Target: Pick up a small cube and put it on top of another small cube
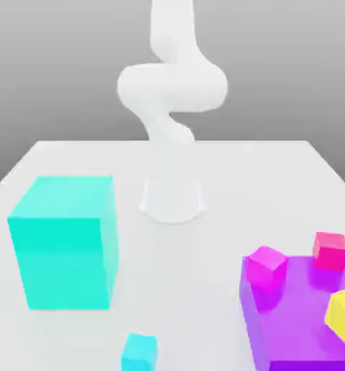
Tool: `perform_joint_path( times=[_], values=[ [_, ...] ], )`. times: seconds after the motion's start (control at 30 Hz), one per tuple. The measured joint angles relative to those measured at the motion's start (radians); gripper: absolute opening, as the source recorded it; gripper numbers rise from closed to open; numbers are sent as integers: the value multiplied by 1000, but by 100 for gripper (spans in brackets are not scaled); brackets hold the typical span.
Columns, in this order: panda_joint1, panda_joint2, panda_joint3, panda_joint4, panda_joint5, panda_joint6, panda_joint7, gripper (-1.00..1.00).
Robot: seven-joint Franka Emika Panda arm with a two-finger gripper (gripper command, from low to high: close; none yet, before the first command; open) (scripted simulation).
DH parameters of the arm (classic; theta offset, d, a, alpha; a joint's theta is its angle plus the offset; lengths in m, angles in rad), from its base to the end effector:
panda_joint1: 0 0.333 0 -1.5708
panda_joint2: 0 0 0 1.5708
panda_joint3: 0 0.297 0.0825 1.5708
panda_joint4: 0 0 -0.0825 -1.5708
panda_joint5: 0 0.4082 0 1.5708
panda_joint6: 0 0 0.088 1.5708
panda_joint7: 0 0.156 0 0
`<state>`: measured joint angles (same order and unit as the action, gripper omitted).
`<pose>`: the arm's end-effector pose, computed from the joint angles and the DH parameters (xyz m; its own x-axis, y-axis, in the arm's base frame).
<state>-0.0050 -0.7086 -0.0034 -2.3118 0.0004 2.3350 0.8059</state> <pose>0.4497 -0.0040 0.6242 0.5097 -0.7266 0.4608 -0.5420 -0.6871 -0.4839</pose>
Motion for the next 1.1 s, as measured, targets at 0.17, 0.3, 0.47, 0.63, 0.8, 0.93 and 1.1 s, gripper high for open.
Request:
perform_joint_path(
  times=[0.17, 0.3, 0.47, 0.63, 0.8, 0.93, 1.1],
  values=[
    [-11, 187, -7, -25, 1, 73, 12, 0],
    [-17, 332, -15, -44, 1, 129, 21, 0],
    [-27, 514, -23, -68, 5, 200, 30, 0],
    [-40, 695, -30, -91, 12, 270, 37, 0],
    [-49, 876, -35, -115, 21, 340, 43, 0],
    [-55, 1021, -37, -119, 32, 415, 42, 0],
    [-64, 1156, -26, -93, 44, 518, 33, -100]
  ],
)
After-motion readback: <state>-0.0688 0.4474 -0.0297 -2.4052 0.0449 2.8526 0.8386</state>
